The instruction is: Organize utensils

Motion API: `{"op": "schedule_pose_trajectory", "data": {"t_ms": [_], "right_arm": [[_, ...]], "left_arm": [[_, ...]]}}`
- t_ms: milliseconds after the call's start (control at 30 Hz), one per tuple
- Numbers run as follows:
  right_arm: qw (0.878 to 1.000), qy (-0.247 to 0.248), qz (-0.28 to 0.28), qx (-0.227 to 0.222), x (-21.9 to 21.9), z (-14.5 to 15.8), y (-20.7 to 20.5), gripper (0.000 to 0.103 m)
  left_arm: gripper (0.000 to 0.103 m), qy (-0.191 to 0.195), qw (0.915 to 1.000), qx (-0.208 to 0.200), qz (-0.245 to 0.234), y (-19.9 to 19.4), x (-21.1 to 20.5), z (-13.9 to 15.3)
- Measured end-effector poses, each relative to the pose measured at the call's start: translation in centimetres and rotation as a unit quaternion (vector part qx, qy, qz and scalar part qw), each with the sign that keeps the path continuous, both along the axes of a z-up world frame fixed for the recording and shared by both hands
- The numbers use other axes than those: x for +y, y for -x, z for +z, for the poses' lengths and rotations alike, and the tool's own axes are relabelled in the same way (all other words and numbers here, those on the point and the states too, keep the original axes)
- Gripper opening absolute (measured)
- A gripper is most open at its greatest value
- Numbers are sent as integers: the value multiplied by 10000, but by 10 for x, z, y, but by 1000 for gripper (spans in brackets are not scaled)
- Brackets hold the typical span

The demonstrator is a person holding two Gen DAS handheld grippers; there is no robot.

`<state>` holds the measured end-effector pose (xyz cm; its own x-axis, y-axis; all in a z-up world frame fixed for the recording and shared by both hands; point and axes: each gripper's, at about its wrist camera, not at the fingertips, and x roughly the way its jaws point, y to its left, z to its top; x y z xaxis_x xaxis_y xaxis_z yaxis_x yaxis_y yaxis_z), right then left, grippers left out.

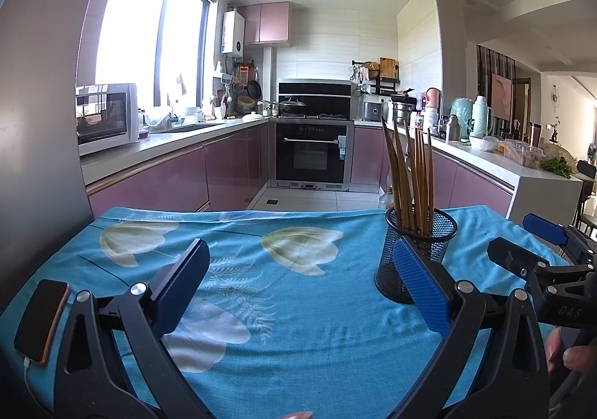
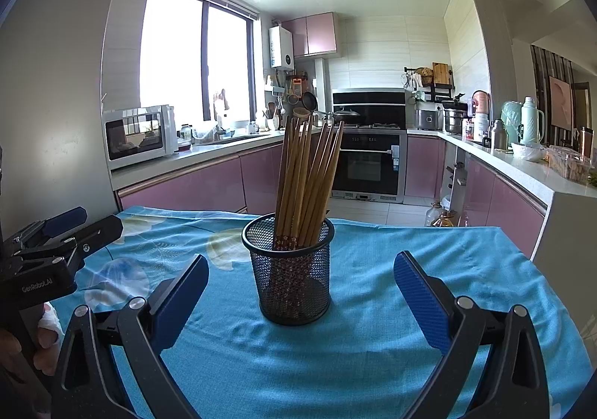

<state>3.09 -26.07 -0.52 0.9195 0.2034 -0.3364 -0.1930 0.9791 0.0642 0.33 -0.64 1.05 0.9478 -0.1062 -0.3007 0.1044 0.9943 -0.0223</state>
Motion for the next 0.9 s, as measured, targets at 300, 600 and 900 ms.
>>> {"op": "schedule_pose_trajectory", "data": {"t_ms": [300, 600, 900], "right_arm": [[10000, -9, 11, 15, 0, 0, -1, 96], [10000, -29, -10, 14, 1, -1, -2, 96], [10000, -32, -12, 16, 1, -1, -2, 96]], "left_arm": [[97, -1, 10000, 4, -2, 0, 0, 0], [97, -3, 10000, 12, -11, 1, -1, -2], [97, -7, 10000, 15, -15, 1, -2, -2]]}}
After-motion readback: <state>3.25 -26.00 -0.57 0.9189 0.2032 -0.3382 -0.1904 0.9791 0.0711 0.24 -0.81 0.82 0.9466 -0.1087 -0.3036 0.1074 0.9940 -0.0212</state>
